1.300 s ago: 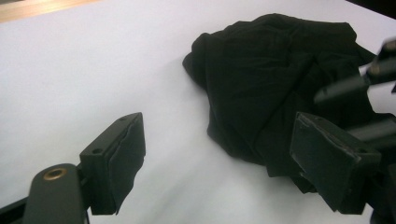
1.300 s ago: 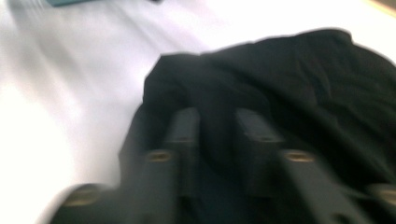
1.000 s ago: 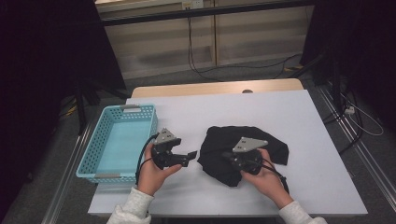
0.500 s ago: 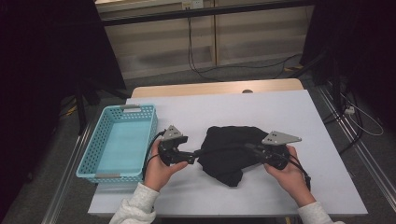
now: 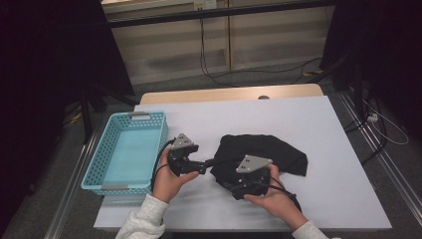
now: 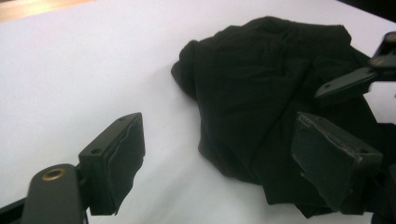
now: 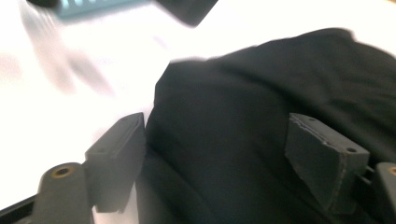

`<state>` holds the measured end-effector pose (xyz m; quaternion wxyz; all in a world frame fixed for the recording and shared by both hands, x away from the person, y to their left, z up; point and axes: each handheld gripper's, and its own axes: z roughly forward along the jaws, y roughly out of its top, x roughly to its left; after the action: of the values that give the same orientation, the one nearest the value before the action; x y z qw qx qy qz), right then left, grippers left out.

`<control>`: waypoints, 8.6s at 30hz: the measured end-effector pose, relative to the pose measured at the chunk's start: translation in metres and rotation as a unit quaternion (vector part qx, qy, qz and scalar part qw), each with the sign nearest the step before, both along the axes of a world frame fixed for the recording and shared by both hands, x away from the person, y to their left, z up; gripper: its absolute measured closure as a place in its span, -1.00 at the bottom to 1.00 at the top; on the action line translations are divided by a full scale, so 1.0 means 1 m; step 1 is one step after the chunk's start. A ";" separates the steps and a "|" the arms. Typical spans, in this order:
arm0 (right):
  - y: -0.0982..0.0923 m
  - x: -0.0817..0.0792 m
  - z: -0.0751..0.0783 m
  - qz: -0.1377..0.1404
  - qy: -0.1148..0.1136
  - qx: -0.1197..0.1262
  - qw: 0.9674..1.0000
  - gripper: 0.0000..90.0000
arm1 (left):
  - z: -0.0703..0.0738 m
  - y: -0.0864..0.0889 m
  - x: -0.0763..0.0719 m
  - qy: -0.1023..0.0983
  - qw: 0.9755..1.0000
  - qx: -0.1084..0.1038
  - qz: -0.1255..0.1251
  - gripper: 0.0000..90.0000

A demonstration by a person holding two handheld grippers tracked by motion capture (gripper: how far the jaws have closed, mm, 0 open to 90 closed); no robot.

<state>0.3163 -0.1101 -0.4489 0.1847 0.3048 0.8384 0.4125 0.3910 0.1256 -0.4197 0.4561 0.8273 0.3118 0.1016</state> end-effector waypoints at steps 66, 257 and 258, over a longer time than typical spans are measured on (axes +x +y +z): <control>-0.161 0.006 0.014 -0.212 -0.004 0.073 0.974 1.00 | 0.003 -0.025 -0.009 -0.006 0.999 0.003 -0.038 -0.61; -0.155 -0.026 0.066 -0.161 -0.089 0.112 0.977 0.97 | 0.041 -0.045 0.005 0.015 0.994 -0.043 -0.102 0.97; -0.157 -0.025 0.065 -0.164 -0.089 0.114 0.976 0.97 | 0.040 -0.046 0.005 0.015 0.994 -0.040 -0.103 0.97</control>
<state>0.2909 -0.2668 -0.3837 0.2877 0.4188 0.7049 0.4950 0.3957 0.0794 -0.3796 0.4924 0.8374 0.2354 0.0290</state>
